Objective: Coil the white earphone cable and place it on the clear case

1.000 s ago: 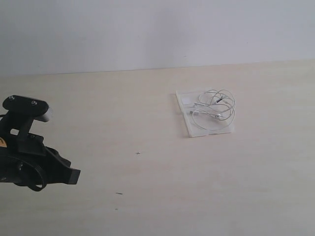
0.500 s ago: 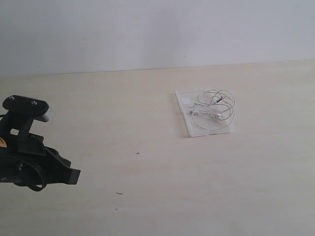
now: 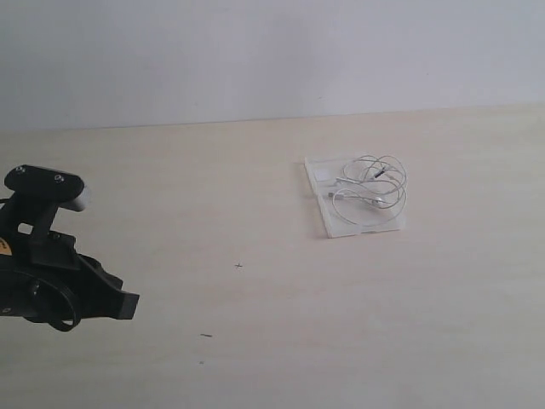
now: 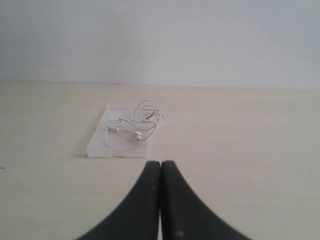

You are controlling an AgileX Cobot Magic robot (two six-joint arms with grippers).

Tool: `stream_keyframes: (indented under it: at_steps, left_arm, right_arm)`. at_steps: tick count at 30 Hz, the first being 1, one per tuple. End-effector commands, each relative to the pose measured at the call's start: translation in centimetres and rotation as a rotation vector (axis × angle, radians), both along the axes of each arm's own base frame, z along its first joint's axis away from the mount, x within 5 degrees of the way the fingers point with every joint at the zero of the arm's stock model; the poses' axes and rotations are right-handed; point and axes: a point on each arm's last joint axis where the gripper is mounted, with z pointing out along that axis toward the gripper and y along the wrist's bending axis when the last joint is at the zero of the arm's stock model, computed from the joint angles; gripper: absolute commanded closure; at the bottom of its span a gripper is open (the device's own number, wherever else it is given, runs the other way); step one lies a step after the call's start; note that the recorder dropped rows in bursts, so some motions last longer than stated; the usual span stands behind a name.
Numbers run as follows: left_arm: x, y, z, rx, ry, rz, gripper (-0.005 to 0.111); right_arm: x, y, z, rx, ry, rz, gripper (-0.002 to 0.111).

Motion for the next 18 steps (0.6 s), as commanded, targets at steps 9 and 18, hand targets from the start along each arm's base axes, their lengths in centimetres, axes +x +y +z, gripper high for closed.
stream_keyframes:
  at_steps: [9,18]
  left_arm:
    - [-0.04,-0.09,0.09,-0.004,-0.005,0.002,0.107]
    - [-0.04,-0.09,0.09,-0.004,-0.005,0.002,0.107]
  right_arm:
    - [-0.03,0.05,-0.07,0.051,0.004,-0.003,0.108]
    - [-0.03,0.05,-0.07,0.051,0.004,-0.003,0.108]
